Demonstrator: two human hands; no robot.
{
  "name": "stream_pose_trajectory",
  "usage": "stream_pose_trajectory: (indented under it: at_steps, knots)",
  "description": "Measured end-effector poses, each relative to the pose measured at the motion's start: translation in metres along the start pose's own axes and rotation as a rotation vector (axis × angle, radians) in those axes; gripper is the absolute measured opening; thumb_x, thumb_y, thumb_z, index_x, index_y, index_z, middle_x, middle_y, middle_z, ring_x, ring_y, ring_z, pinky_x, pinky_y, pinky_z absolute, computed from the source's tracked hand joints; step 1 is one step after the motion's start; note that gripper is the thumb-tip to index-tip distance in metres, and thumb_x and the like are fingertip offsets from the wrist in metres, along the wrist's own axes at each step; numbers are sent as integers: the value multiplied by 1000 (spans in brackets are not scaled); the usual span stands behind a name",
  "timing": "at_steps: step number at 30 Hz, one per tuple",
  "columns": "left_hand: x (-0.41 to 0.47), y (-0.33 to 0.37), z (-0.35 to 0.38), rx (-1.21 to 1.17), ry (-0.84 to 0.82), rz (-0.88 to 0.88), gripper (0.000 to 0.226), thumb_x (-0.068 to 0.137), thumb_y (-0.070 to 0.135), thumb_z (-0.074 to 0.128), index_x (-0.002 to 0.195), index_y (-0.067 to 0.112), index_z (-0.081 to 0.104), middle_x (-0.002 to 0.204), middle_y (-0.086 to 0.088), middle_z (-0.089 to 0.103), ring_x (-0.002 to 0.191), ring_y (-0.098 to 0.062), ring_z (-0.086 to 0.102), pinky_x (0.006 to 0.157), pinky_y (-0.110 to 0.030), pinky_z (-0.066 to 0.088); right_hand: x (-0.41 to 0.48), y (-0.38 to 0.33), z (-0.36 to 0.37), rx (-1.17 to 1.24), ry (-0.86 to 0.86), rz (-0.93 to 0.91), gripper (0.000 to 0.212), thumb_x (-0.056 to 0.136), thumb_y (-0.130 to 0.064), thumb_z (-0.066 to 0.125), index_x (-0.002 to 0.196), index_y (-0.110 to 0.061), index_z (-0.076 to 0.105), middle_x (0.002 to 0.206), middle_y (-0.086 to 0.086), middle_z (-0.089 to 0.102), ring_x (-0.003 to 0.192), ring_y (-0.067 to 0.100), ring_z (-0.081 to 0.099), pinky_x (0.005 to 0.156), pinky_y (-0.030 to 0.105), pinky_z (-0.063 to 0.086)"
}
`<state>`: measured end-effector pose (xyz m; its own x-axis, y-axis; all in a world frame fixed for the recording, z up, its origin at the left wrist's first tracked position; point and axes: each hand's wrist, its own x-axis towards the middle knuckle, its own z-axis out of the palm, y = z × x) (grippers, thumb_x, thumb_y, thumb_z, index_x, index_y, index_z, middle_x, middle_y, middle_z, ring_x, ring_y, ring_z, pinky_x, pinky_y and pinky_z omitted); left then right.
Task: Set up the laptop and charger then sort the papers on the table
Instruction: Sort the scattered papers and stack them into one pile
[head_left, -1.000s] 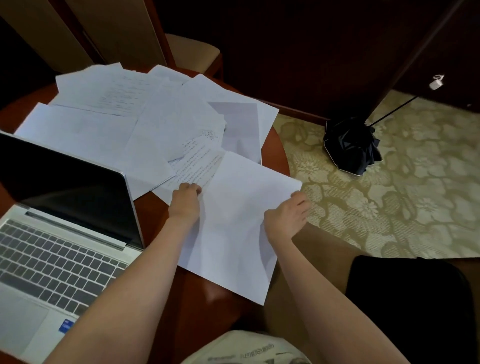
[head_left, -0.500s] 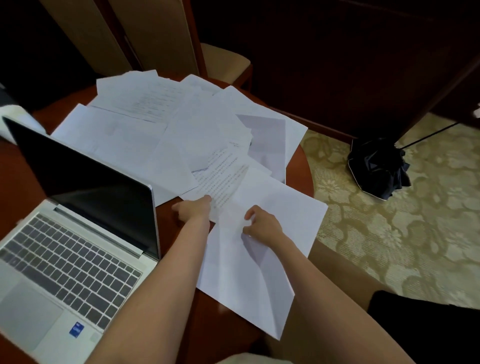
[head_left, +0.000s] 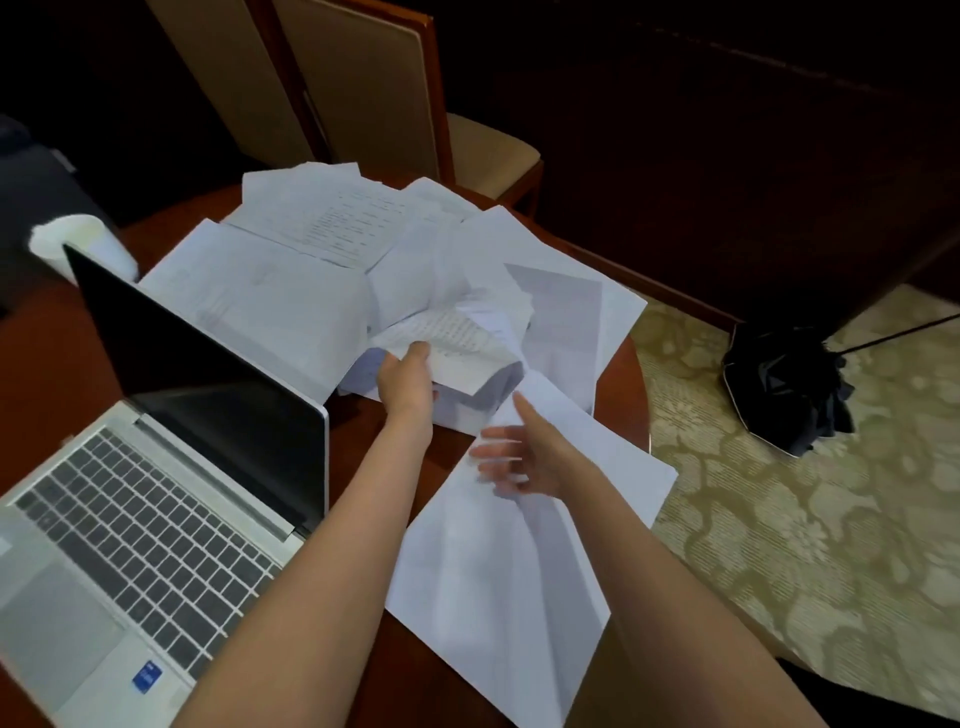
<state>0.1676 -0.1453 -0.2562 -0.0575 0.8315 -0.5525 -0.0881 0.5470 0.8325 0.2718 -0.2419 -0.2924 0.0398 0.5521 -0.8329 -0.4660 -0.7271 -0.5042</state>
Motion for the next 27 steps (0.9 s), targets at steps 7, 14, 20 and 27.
stream_pose_trajectory:
  at_steps: [7, 14, 20, 27]
  knots:
    - [4, -17, -21, 200, -55, -119, 19, 90, 19, 49, 108, 14, 53, 96, -2, 56, 69, -10, 52, 56, -24, 40, 3, -38, 22, 280, -4, -142, 40, 90, -44, 54, 111, -10, 57, 106, 10, 63, 107, 24, 57, 70, 31, 50]
    - [23, -16, -36, -453, 64, -214, 59, 87, 52, 51, 134, 16, 47, 113, -5, 56, 93, -16, 55, 88, -29, 41, 8, -55, 29, -75, 377, -576, 20, 83, -5, 59, 100, -16, 59, 97, 0, 63, 96, 22, 61, 88, 40, 53]
    - [30, -15, -36, -868, 448, -277, 45, 91, 19, 50, 132, 1, 45, 133, -11, 50, 109, -18, 57, 80, -20, 47, 14, -37, 13, -91, 439, -512, 36, 83, -4, 56, 119, -8, 57, 105, 2, 59, 102, 25, 58, 66, 33, 53]
    - [10, -13, 5, -348, 173, -208, 23, 88, 6, 59, 67, 4, 50, 39, -1, 56, 24, -4, 44, 30, -11, 35, 22, -17, 8, -60, 348, -366, 24, 83, -3, 52, 106, -11, 56, 102, 8, 62, 91, 24, 60, 56, 25, 52]
